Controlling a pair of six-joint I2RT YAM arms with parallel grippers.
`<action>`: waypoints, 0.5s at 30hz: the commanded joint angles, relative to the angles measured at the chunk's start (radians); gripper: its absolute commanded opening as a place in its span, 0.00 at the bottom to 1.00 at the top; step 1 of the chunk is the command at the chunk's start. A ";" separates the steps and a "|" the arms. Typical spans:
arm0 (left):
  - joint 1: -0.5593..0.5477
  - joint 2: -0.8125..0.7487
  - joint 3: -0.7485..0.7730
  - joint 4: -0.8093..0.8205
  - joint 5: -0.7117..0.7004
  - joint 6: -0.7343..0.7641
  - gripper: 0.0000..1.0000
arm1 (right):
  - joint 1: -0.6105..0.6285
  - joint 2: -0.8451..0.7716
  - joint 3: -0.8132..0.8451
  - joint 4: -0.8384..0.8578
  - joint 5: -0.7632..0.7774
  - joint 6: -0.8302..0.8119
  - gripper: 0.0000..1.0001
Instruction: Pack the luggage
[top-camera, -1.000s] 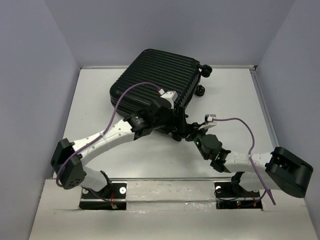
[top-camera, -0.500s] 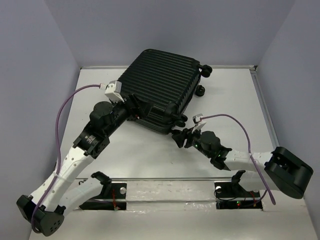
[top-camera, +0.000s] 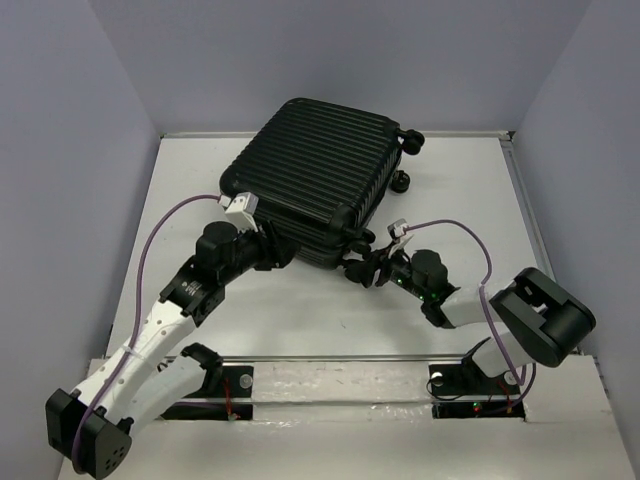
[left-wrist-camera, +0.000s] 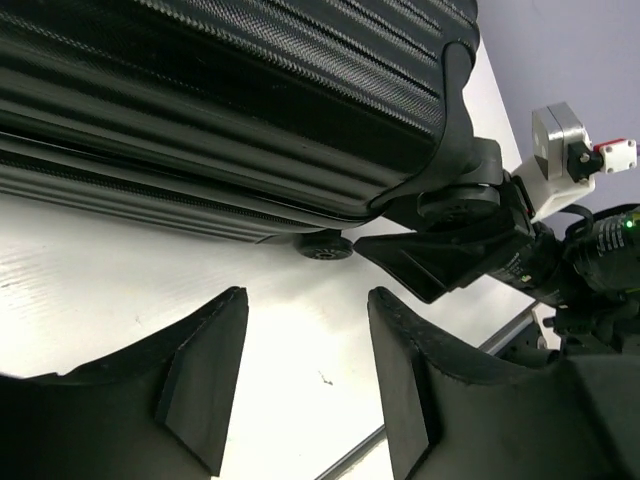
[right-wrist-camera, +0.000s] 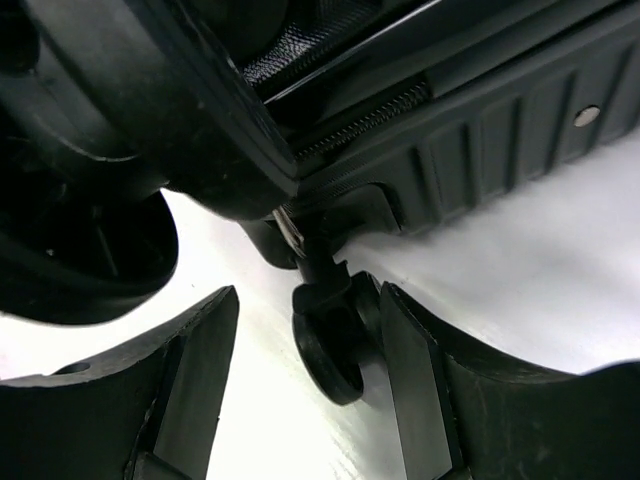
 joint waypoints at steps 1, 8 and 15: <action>0.001 0.038 -0.024 0.124 0.078 -0.015 0.59 | -0.022 0.043 0.048 0.181 -0.101 -0.044 0.63; -0.014 0.080 -0.055 0.199 0.081 -0.026 0.51 | -0.032 0.081 0.087 0.233 -0.081 -0.087 0.58; -0.069 0.155 -0.058 0.280 0.039 -0.051 0.46 | -0.041 0.133 0.127 0.282 -0.083 -0.082 0.34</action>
